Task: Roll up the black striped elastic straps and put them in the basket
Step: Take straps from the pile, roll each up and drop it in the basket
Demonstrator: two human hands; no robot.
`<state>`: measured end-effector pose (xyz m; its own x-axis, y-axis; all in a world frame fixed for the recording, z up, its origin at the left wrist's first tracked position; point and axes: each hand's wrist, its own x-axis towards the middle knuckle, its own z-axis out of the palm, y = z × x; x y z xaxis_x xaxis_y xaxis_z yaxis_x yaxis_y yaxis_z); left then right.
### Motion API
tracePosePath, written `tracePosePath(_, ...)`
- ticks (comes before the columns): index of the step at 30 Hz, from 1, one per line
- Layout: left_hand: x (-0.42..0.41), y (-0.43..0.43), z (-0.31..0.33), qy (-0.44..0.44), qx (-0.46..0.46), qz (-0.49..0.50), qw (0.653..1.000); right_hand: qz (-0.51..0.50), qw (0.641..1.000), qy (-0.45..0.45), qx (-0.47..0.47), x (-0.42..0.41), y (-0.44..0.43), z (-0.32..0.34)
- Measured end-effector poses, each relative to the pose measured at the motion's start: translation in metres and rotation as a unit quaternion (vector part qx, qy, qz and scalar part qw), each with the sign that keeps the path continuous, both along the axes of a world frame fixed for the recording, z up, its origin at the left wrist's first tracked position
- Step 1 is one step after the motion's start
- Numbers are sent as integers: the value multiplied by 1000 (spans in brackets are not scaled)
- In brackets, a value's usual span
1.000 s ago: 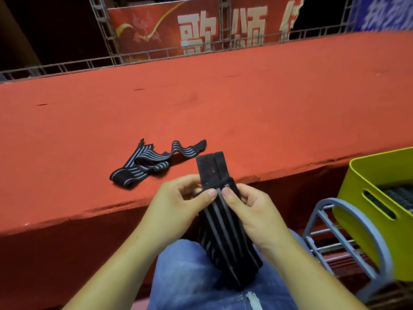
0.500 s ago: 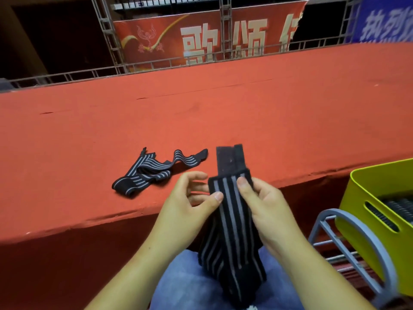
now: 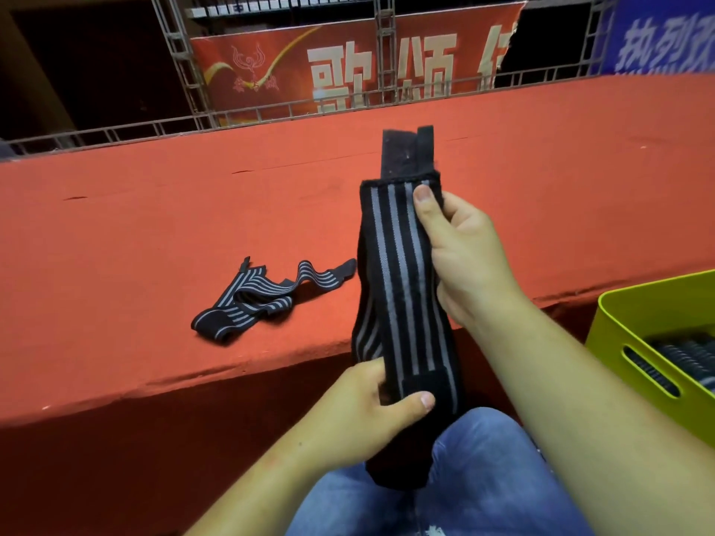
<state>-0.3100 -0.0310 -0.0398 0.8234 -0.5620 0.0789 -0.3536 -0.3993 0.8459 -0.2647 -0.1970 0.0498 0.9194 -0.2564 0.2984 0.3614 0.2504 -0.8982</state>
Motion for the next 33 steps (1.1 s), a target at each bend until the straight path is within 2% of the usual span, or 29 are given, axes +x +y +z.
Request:
tracePosePath(4, -2, 1, -5, 36, 4, -33, 999, -4, 1000, -4, 4, 2, -2, 7)
tracePosePath(9, -5, 3, -12, 80, 54, -94, 991, -14, 1000, -7, -1, 2, -6, 11)
tracePosePath(17, 1, 10, -23, 39, 85, -57, 994, -18, 999, -25, -9, 0, -11, 17)
tracePosePath(28, 13, 26, -37, 24, 106, -23, 994, -71, 997, -41, 0, 0, -31, 29)
tracePosePath(33, 23, 34, -44, 5, 122, 38, 992, -64, 997, -38, -4, -3, -30, 26)
